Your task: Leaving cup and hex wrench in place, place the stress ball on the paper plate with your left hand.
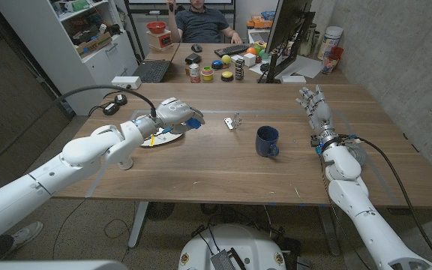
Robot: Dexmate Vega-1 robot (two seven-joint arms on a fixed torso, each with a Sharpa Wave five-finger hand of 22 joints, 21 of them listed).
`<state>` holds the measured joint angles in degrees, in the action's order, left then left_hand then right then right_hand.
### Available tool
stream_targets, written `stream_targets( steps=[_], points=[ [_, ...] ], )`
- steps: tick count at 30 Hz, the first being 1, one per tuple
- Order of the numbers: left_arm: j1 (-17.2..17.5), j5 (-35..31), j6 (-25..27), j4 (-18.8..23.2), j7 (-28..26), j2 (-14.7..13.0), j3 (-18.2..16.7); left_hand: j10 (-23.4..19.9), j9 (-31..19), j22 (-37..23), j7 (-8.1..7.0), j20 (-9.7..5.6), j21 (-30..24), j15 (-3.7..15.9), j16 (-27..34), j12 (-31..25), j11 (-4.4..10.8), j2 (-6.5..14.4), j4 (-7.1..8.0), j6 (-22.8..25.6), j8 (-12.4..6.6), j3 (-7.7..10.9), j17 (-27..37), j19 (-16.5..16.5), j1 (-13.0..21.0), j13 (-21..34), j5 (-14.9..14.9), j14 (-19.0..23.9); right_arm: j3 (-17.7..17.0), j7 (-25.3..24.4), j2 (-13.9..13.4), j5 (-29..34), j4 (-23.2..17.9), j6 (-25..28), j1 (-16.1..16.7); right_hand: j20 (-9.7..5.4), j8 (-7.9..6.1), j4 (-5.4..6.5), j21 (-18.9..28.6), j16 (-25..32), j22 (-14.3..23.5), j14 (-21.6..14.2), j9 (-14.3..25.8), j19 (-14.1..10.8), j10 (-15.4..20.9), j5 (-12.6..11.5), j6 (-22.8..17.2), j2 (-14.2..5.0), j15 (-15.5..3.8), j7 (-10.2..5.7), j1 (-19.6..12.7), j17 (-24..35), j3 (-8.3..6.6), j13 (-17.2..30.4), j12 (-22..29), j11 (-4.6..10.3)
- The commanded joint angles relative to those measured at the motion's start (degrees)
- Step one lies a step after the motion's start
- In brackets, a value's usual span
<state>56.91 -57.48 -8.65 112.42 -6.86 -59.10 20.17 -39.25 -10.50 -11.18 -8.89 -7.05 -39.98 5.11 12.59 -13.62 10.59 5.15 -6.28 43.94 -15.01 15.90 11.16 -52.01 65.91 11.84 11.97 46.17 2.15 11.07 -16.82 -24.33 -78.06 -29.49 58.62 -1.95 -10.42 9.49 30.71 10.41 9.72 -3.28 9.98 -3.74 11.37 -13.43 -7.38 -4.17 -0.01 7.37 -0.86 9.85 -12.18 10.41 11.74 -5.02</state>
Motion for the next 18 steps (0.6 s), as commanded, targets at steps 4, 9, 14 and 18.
stream_targets(
  steps=[4, 9, 14, 18],
  points=[
    [1.25, -0.48, 9.79, 0.94, 0.00, 0.87, -0.23, -3.18, -0.30, 0.01, 4.48, -3.93, -1.86, 8.10, 0.42, -0.64, -0.08, 1.01, 1.20, 6.27, 0.52, 1.16, 0.06, -2.31, -0.01, 0.27, 0.44, 2.76, 0.17, -0.09, -0.02, -0.08, 0.18, -0.13, 0.04, -2.64, -0.34, -0.01, -0.19, 0.08, 0.33, -0.56, 0.21, -0.55, 0.56, -0.50, -0.67, -3.75, 0.20, -0.10, -0.42, 0.21, 0.07, 0.16, 0.47, -0.05],
    [1.02, -1.12, 13.11, 0.93, 1.08, 1.18, 0.20, -3.87, -0.30, 0.08, 4.94, -3.94, -2.45, 8.10, 0.43, -0.53, -0.27, 1.01, 1.28, 7.05, 0.70, 1.30, -0.02, -2.96, -0.13, 0.24, 0.41, 3.74, 0.23, -0.17, -0.08, -0.01, 0.06, 0.04, 0.00, -2.68, -0.33, 0.00, -0.27, 0.08, 0.33, -0.58, 0.21, -0.61, 0.57, -0.50, -0.69, -3.75, 0.18, -0.11, -0.42, 0.21, 0.07, 0.16, 0.46, 0.01],
    [0.12, -1.20, 15.73, 0.10, 2.04, 1.61, 0.83, -4.11, -0.30, 0.14, 5.16, -3.96, -2.82, 8.06, 0.31, -0.35, -0.42, 0.90, 1.40, 7.40, 0.92, 1.32, -0.10, -3.37, -0.37, 0.22, 0.37, 4.20, 0.32, -0.12, -0.12, 0.00, -0.05, 0.07, -0.05, -2.64, -0.33, -0.01, -0.37, 0.08, 0.34, -0.62, 0.21, -0.66, 0.65, -0.50, -0.71, -3.74, 0.16, -0.10, -0.42, 0.21, 0.08, 0.16, 0.48, -0.07],
    [-0.69, -0.50, 16.86, -0.81, 2.18, 1.71, 1.18, -4.37, -0.32, 0.20, 5.22, -3.99, -2.98, 8.04, 0.22, -0.27, -0.46, 0.83, 1.47, 7.48, 1.10, 1.35, -0.15, -3.52, -0.52, 0.21, 0.34, 4.43, 0.34, -0.23, -0.27, 0.07, -0.43, 0.35, 0.01, -2.64, -0.33, -0.01, -0.45, 0.08, 0.34, -0.62, 0.21, -0.70, 0.63, -0.50, -0.73, -3.74, 0.21, -0.09, -0.42, 0.21, 0.09, 0.16, 0.47, 0.00]
  ],
)
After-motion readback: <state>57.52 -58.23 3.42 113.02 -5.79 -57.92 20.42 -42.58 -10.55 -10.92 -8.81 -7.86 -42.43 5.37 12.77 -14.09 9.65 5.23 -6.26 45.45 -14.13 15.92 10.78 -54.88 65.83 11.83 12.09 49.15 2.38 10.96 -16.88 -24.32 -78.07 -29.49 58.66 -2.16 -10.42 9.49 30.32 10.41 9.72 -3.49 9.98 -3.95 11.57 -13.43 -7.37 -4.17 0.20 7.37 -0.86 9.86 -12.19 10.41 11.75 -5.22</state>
